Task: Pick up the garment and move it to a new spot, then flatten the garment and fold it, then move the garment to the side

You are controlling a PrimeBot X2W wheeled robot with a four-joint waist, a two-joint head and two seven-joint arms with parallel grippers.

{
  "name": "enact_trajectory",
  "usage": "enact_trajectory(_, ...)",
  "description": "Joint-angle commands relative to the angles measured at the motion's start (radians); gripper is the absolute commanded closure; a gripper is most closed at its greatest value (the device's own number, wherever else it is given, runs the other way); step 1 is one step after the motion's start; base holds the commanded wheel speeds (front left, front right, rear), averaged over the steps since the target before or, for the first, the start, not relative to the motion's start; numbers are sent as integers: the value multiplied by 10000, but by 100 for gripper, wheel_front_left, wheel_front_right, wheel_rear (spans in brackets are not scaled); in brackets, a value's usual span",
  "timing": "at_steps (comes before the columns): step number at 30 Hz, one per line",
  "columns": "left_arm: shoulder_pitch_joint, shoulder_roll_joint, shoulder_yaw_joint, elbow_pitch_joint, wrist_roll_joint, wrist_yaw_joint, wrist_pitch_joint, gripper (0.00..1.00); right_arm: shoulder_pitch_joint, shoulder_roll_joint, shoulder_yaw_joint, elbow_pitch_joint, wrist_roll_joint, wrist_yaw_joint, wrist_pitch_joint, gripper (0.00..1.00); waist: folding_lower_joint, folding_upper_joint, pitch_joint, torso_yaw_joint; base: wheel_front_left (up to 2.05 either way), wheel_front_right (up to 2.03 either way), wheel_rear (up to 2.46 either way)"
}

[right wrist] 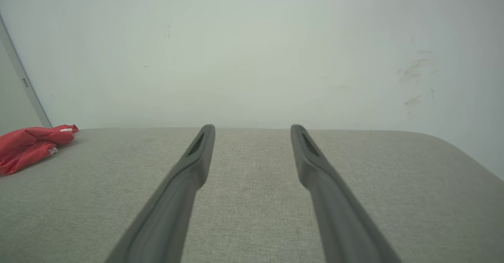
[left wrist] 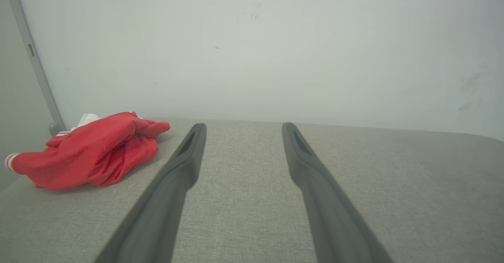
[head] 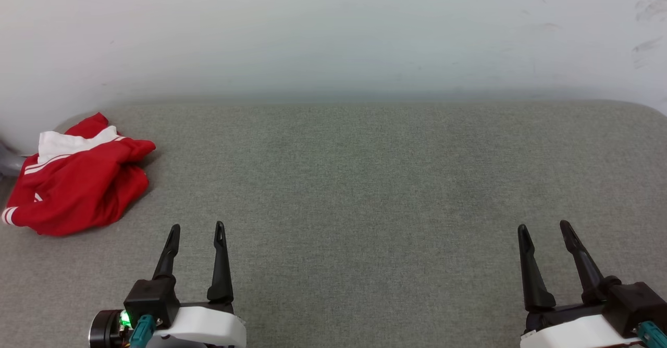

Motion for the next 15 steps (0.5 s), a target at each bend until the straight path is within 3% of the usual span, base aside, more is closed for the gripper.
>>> enact_trajectory(1, 26, -16, 16, 16, -49, -36, -28, 0, 106, -12, 0, 14, -1, -3, -25, 0, 0, -1, -2, 5, 0, 0, 0)
enact_trajectory(15, 20, -18, 19, 178, -412, -99, -28, 0, 100, -12, 30, 154, 258, -3, -25, 0, 0, -1, -5, 9, 0, 0, 0)
